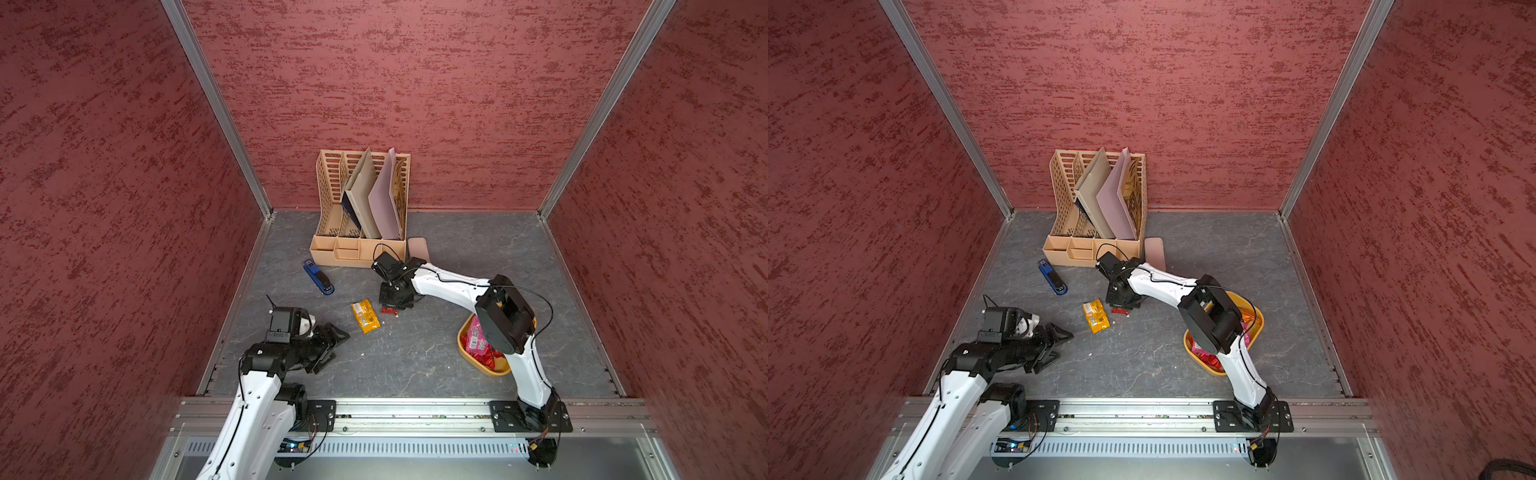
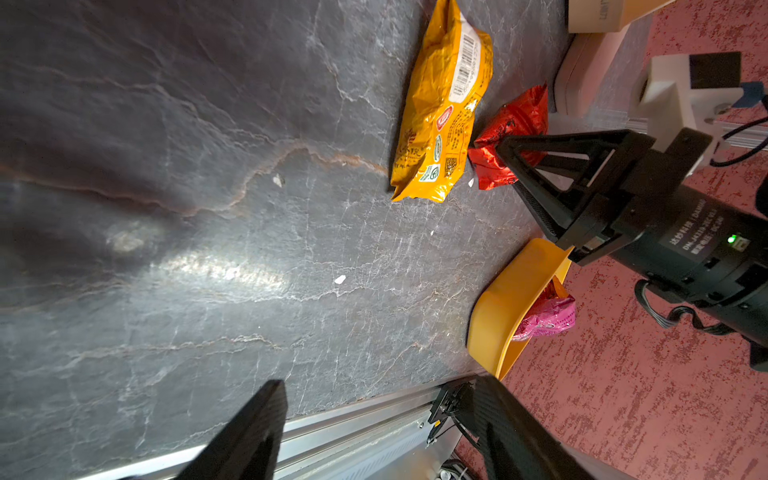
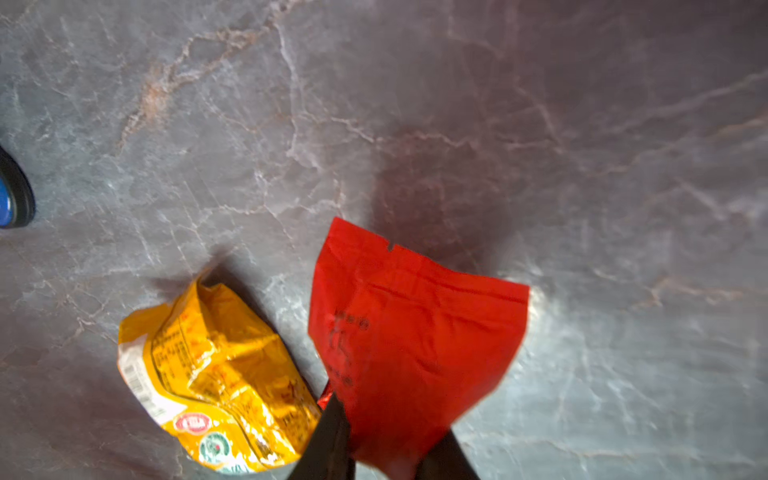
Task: Put the tea bags into the storage box
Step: Pick up the tea bag from the center of the board, then place the tea bag in the storage box.
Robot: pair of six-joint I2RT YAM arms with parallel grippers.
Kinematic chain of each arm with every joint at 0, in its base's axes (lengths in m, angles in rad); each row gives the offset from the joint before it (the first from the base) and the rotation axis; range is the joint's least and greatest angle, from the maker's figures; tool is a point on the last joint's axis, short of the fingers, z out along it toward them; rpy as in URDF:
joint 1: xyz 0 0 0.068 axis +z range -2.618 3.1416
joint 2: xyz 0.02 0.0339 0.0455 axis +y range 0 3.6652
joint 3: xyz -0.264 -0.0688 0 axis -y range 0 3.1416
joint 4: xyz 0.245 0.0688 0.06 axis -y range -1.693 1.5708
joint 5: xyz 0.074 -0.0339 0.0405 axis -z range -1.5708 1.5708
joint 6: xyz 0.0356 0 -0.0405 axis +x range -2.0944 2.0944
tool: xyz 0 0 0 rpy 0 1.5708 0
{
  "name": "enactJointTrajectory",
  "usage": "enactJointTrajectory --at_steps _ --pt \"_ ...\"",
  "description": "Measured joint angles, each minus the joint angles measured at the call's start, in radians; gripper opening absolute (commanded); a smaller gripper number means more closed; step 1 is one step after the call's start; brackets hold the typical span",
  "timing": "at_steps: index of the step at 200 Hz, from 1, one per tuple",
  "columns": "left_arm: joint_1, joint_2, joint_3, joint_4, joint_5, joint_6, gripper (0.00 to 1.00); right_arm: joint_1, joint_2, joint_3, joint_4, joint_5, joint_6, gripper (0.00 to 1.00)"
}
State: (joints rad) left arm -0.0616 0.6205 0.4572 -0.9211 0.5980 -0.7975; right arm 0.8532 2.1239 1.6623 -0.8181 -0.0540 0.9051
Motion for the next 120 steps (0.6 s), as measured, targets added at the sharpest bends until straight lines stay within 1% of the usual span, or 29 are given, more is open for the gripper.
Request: enactJointTrajectory --at_steps 27,68,91,120 --pt "0.0 0.002 0.0 -0.004 0.004 0.011 0.76 0.0 -0.142 -0.109 -0.01 0.007 0.001 0.22" --pt "-0.001 0.027 0.01 -0.011 0.006 0.046 0.75 0.0 -0.488 -0.279 -0.072 0.038 0.021 0.21" --pt "-0.008 0.04 0.013 -0.011 0.008 0.055 0.75 0.001 -0.665 -0.353 -0.15 0.068 0.056 0.21" --pt "-0.033 0.06 0.016 -0.006 0.01 0.06 0.75 0.001 -0.863 -0.42 -0.293 0.132 0.117 0.2"
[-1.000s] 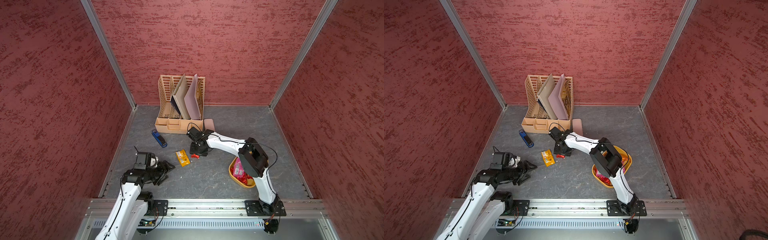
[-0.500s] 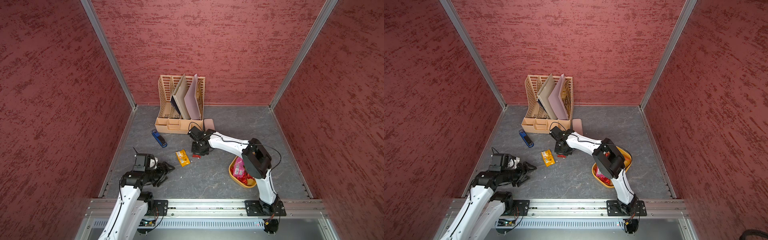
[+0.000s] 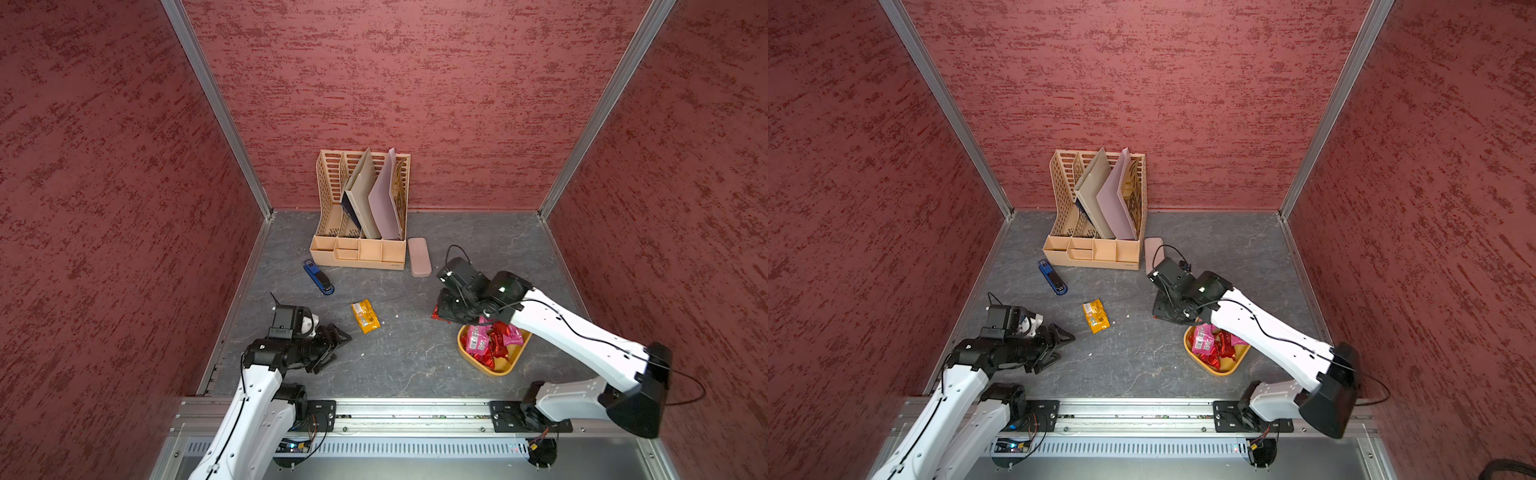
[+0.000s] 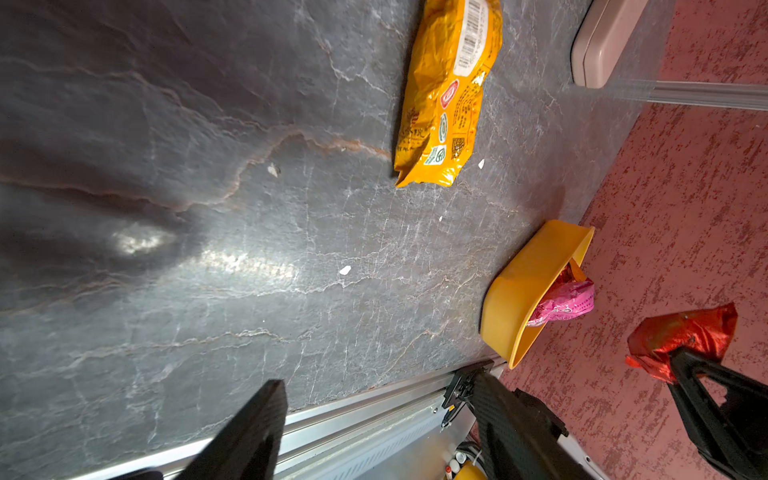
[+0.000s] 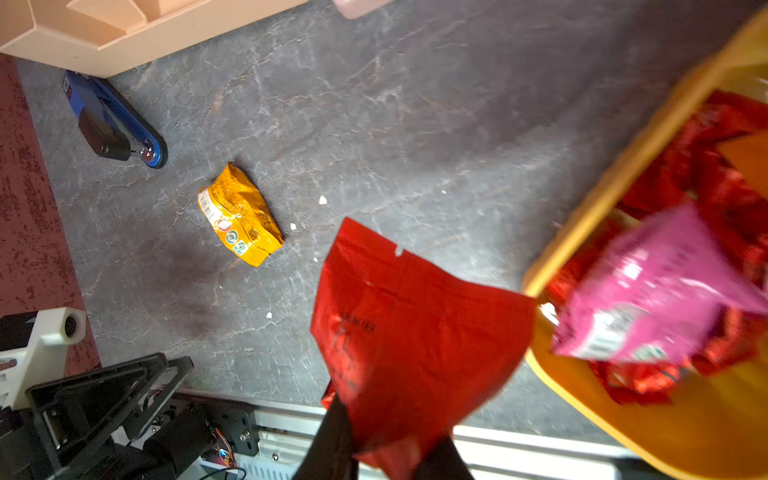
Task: Put the tea bags into the storage box
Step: Place the tea bag in the storage box.
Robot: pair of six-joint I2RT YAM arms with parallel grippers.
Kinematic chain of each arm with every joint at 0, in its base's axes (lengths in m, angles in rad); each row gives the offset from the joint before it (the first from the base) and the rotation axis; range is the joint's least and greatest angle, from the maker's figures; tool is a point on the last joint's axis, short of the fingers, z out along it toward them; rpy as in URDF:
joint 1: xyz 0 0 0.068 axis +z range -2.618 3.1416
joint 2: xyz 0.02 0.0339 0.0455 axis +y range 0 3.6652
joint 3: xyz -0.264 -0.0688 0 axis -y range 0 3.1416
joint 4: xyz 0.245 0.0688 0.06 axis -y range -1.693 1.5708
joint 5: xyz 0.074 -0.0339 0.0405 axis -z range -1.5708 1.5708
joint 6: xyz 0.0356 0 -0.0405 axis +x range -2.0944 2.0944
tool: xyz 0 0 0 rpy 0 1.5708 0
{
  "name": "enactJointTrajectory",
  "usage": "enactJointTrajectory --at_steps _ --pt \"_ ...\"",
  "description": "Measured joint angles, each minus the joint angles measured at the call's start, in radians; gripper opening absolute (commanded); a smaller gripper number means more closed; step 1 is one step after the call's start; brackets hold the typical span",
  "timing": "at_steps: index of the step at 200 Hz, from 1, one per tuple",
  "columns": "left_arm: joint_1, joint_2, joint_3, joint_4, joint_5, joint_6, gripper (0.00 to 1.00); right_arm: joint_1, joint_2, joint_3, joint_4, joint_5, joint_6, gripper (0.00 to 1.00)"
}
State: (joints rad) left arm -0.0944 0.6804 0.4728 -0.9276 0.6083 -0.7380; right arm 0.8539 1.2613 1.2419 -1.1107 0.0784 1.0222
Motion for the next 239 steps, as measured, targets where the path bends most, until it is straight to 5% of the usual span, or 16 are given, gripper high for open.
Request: enactJointTrajectory --at_steps 61,103,174,239 --pt "-0.154 0.053 0.029 0.026 -0.035 -0.015 0.76 -0.006 -0.299 -0.2 -0.255 0.098 0.178 0.19" --pt "-0.268 0.104 0.071 0.056 -0.101 -0.041 0.76 -0.049 -0.417 -0.421 -0.221 0.084 0.239 0.19" --pt "-0.323 0.111 0.102 0.072 -0.175 -0.084 0.75 -0.145 -0.214 -0.485 -0.006 0.035 0.163 0.2" --pt "-0.327 0.008 0.093 0.058 -0.22 -0.126 0.76 -0.199 -0.235 -0.474 -0.001 0.013 0.094 0.63"
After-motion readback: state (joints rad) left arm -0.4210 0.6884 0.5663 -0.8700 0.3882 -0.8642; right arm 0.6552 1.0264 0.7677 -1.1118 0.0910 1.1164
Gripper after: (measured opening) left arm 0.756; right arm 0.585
